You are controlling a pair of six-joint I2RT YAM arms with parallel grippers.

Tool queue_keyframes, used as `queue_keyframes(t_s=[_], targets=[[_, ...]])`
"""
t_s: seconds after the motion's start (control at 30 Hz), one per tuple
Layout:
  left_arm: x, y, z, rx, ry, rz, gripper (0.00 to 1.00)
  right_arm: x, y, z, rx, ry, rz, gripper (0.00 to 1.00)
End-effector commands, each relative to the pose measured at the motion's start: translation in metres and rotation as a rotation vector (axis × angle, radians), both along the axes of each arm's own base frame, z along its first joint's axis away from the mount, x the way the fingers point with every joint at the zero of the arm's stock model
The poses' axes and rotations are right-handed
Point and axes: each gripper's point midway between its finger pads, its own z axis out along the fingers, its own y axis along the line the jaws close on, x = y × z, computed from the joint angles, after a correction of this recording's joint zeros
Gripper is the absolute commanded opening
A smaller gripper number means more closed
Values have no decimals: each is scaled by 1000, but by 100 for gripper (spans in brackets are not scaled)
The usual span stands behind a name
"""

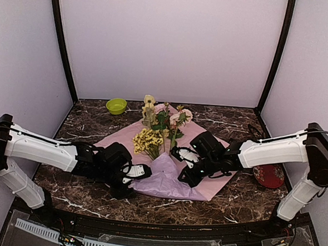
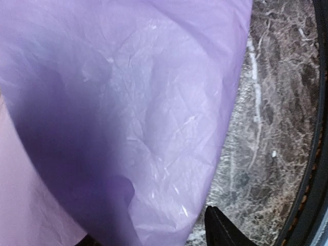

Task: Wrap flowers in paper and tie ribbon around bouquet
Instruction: Fold the bottom corner of the flattened wrapping paper at the center of the board.

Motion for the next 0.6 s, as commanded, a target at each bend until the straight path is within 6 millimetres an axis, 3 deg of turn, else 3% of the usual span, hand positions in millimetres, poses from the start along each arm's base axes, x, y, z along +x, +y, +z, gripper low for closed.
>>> queue_keyframes(t_s=[0.0,0.13,0.27,0.37,0.57], targets=[[21,3,-6,59,-23,93,54,17,7,7,30,-14,-61,0],[17,4,-8,55,31,101,32,24,3,6,13,-22,-89,0],[-5,-5,9,-56,110,35,31,29,0,5,14,-19,-106,0],[-16,-1,9,-74,162,44,25,29,1,6,17,-18,-101,0],[-22,7,7,-88,231,107,16,30,-3,4,4,-17,-102,0]])
